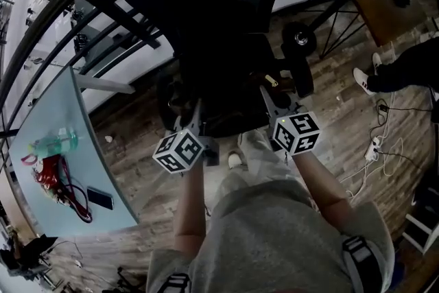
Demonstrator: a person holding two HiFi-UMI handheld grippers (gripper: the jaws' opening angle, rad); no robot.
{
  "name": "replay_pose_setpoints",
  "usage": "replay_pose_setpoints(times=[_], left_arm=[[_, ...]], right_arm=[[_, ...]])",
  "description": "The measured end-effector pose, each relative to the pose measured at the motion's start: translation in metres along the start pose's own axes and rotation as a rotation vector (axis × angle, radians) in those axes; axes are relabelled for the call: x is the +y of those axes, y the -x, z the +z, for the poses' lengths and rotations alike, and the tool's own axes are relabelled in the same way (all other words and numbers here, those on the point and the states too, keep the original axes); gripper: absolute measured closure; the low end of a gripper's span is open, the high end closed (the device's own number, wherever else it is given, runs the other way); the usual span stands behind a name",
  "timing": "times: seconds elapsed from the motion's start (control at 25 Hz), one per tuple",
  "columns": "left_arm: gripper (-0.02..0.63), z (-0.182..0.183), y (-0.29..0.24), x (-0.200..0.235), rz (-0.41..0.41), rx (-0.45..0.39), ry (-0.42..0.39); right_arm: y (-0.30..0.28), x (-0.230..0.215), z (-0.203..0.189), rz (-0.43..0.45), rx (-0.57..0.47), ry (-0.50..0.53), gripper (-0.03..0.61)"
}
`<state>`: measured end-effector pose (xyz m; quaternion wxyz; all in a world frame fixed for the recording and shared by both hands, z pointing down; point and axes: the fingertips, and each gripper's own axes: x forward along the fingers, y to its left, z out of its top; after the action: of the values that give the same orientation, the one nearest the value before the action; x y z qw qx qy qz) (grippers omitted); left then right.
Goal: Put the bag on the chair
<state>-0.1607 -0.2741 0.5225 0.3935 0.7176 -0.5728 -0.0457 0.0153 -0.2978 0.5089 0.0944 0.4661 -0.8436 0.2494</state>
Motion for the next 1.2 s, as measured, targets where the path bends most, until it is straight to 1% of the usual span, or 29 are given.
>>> replay_pose_setpoints(times=[0.32, 0.52, 0.68, 1.0, 1.2], left_arm=[[0.597, -0.023, -0.051, 0.044, 0.061, 0.052, 0.025], [0.597, -0.045, -0.089, 0.068, 0.101, 0.085, 0.035], [0.598, -0.059, -0.115, 0.089, 0.121, 0.1, 0.042], [0.598, -0.089, -0.156, 0.13, 0.186, 0.14, 0.022], [0.597, -0.107, -0.175, 0.149, 0.223, 0.183, -0.02]], right_arm=[[-0.055, -0.032, -0.033, -0.016, 0.061, -0.009, 0.56], [-0.086, -0.062, -0.06, -0.023, 0.109, -0.038, 0.56], [-0.113, -0.081, -0.08, -0.028, 0.142, -0.036, 0.56], [-0.158, -0.11, -0.122, -0.06, 0.225, -0.014, 0.56], [-0.177, -0.125, -0.144, -0.086, 0.274, -0.002, 0.56]])
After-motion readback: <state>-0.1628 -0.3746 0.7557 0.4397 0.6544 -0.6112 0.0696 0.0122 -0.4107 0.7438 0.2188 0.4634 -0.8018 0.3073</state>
